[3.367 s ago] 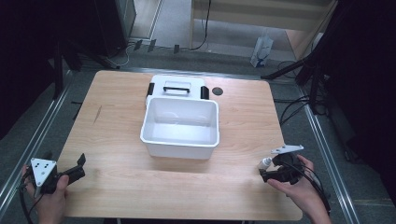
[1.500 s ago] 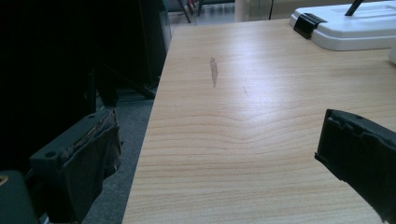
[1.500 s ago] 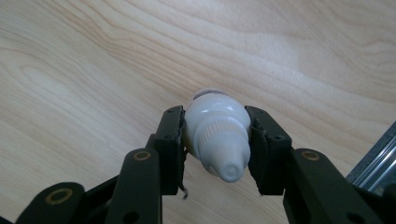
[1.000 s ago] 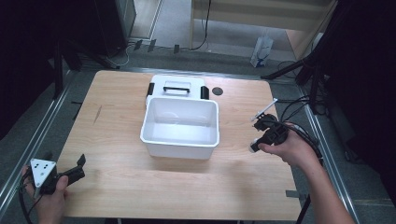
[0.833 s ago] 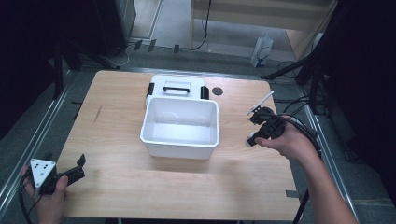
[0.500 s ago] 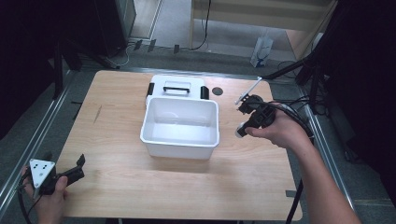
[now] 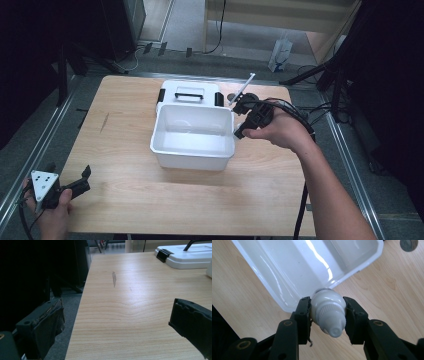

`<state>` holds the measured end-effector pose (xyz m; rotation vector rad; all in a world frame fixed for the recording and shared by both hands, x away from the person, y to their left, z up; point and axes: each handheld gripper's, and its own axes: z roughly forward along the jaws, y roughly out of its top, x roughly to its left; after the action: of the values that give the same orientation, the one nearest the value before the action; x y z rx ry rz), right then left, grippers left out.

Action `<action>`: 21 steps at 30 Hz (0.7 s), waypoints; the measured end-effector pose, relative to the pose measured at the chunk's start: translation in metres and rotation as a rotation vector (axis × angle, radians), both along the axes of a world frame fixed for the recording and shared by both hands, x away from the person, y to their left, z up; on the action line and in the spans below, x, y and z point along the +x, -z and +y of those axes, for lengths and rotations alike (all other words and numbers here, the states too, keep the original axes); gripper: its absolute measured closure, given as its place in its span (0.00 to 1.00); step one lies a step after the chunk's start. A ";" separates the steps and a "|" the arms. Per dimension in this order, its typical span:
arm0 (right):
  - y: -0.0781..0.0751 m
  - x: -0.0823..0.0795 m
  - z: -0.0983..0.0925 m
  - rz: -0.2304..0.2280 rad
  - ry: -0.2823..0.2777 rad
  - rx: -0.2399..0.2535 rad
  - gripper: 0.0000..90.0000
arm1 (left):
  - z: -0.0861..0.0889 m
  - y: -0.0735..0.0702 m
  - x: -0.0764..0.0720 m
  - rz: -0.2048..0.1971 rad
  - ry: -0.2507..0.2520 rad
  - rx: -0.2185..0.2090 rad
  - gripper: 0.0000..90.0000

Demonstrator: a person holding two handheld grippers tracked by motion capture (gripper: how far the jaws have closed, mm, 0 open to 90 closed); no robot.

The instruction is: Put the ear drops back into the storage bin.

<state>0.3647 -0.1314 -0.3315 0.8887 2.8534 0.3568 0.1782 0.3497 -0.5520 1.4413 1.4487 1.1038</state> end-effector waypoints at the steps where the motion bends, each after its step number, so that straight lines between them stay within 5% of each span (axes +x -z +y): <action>1: 0.000 0.000 0.002 -0.001 -0.006 0.001 0.68 | 0.000 0.000 0.000 0.000 -0.001 -0.001 0.00; 21: 0.041 0.012 0.034 0.013 -0.239 -0.080 0.68 | 0.001 0.000 0.000 -0.004 0.001 -0.009 0.00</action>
<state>0.3771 -0.0971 -0.3722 0.5382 2.9679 0.2591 0.1778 0.3508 -0.5522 1.4329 1.4482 1.0975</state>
